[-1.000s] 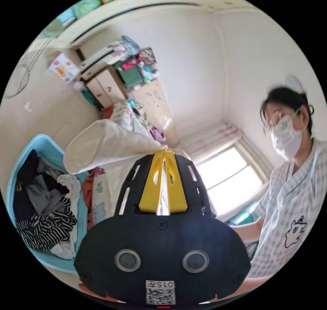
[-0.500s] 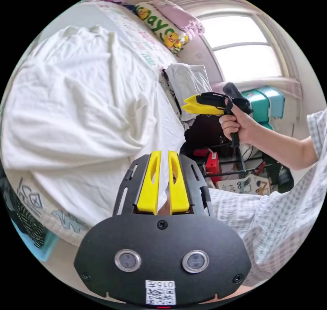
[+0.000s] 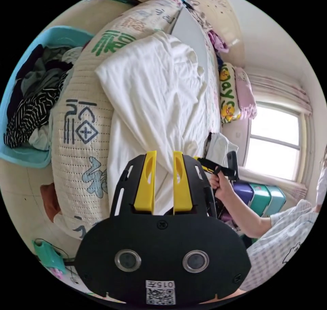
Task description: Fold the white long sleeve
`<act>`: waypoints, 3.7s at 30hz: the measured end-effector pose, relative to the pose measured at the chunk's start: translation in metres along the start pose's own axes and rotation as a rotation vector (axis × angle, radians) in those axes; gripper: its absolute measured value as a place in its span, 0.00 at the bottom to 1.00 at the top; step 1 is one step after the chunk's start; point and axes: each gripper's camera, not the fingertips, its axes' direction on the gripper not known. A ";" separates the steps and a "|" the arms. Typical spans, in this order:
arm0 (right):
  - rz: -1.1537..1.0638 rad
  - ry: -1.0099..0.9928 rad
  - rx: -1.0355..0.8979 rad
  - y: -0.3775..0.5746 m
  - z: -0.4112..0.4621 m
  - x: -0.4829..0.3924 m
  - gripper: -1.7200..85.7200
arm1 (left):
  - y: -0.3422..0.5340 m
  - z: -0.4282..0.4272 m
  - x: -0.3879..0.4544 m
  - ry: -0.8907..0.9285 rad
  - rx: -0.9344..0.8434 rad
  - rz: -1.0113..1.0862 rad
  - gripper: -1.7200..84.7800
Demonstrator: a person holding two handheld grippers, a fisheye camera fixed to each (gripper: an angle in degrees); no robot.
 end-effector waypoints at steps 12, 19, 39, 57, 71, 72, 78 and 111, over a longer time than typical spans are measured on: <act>0.095 -0.220 0.150 0.130 -0.124 0.044 0.02 | 0.017 -0.017 0.014 0.072 0.007 -0.055 0.11; 0.192 -0.083 0.045 0.199 -0.119 0.068 0.02 | 0.039 -0.025 0.001 0.058 -0.035 -0.063 0.11; 0.284 0.132 0.112 0.224 -0.217 0.084 0.02 | 0.071 -0.076 -0.132 0.410 0.447 -0.373 0.14; 0.230 0.248 -0.284 0.203 -0.193 0.080 0.02 | 0.127 -0.107 -0.242 0.520 0.584 -0.457 0.03; 0.270 0.322 -0.382 0.170 -0.199 0.080 0.03 | 0.074 -0.059 -0.211 0.446 0.299 -0.355 0.10; 0.271 0.309 -0.373 0.172 -0.202 0.082 0.03 | 0.073 -0.055 -0.215 0.468 0.309 -0.371 0.08; 0.412 0.186 -0.277 0.195 -0.222 0.116 0.03 | 0.094 -0.069 -0.236 0.461 0.424 -0.385 0.02; 0.241 0.214 -0.126 0.121 -0.234 0.139 0.11 | 0.066 -0.046 -0.284 0.405 0.364 -0.334 0.02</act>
